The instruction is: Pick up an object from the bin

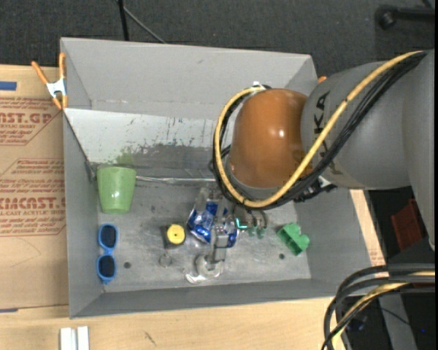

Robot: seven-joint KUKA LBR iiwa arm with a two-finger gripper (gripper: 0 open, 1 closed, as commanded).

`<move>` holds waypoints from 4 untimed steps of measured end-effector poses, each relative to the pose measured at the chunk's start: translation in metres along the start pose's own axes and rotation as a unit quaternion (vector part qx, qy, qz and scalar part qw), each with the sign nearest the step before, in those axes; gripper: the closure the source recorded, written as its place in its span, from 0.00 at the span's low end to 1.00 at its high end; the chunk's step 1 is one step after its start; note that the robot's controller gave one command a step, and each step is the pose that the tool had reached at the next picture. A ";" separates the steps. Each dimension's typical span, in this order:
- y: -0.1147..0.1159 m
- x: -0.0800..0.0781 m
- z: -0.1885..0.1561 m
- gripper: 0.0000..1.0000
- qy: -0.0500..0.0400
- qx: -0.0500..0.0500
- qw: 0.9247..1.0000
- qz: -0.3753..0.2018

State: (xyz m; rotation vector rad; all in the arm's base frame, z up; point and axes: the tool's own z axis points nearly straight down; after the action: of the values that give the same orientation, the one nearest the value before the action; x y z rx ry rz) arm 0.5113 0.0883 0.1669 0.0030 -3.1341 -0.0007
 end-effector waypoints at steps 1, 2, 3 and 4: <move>-0.001 -0.002 -0.004 1.00 -0.004 0.000 1.000 0.001; 0.013 0.016 -0.128 1.00 -0.009 -0.001 1.000 -0.027; 0.001 -0.036 -0.206 1.00 -0.011 -0.001 1.000 -0.007; 0.011 -0.057 0.052 1.00 -0.001 0.000 1.000 -0.011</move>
Offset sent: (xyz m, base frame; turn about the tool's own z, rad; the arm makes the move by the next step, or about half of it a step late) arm 0.0000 0.0000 0.0000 0.0000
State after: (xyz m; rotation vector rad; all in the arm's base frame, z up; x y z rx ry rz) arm 0.5684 0.0996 0.1146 0.0389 -3.1354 -0.0012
